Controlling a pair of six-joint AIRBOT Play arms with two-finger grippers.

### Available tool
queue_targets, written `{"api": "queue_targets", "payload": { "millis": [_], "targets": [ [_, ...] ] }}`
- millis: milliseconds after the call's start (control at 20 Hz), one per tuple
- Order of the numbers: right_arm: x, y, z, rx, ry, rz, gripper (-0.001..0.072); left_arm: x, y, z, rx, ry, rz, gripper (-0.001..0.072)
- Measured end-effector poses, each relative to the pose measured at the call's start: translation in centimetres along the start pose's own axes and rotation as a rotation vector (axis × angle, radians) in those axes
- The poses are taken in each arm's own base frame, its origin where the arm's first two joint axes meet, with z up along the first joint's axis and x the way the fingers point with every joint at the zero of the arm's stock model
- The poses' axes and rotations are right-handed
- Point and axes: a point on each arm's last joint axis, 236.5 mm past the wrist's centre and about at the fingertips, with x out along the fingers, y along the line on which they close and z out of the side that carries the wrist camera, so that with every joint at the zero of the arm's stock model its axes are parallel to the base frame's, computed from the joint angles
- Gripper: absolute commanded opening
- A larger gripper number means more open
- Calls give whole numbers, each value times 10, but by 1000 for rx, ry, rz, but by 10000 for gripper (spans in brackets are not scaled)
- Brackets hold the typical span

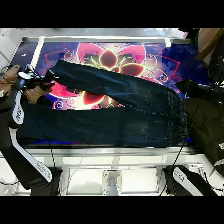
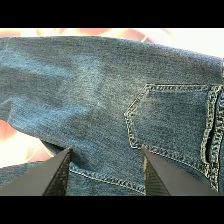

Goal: Fold the clothes and pants, and hang the long-sleeved shirts on hangers.

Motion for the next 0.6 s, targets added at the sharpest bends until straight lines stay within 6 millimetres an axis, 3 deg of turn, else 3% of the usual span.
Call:
{"api": "queue_targets", "payload": {
  "millis": [50,100,200,400,600],
  "targets": [
    [0,0,0,0,0,0,481,6,-2,0,-11,-13,-6,480],
    [0,0,0,1,0,0,481,11,-5,0,-20,-25,-14,376],
    [0,0,0,3,1,0,482,19,-9,-3,-30,-36,-20,19],
    [0,0,-2,2,8,2,481,15,-24,7,-7,-90,-41,11],
    [0,-4,-6,-13,24,-17,481,-32,-46,25,143,-121,-11,11]
  ]
}}
